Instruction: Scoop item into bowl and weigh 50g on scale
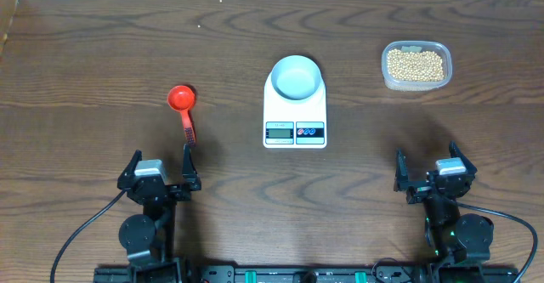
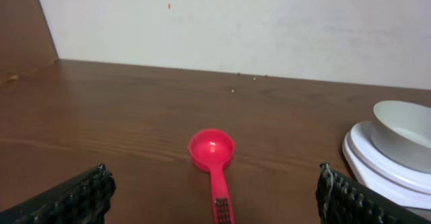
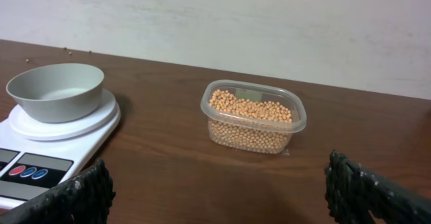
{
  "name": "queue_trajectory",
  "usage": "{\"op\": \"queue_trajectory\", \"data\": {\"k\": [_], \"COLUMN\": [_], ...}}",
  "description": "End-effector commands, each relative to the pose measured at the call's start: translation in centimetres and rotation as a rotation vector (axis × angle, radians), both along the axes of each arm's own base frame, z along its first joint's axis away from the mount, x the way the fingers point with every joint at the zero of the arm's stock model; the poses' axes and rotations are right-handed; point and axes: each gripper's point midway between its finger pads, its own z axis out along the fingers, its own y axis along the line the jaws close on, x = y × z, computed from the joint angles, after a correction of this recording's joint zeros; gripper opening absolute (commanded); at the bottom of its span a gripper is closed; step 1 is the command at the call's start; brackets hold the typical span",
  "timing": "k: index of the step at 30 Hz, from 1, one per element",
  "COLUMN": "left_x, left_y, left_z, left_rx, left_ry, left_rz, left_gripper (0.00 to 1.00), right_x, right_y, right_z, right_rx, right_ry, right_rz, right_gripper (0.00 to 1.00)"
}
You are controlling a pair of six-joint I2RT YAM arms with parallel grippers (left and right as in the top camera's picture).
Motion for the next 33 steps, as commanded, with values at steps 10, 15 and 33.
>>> {"op": "queue_trajectory", "data": {"k": [10,15,33], "left_x": [0.4,1.3,9.2], "left_y": [-0.5,-1.2,-1.2], "left_z": [0.9,3.6,9.3], "left_rx": [-0.022,-0.034,-0.187], "left_ry": [0.082,0.106,0.578], "left_rz": [-0.03,-0.079,-0.167], "left_gripper": [0.98,0.98,0.98], "right_x": [0.0,0.1,-0.8], "right_y": [-0.2,-0.5,-0.2], "right_z": [-0.1,0.8,2.4], "right_rx": [0.011,0.004,0.148], "right_ry": [0.002,-0.033,0.123], "right_rz": [-0.011,-0.03,-0.025], "right_gripper": [0.99,0.99,0.99]}}
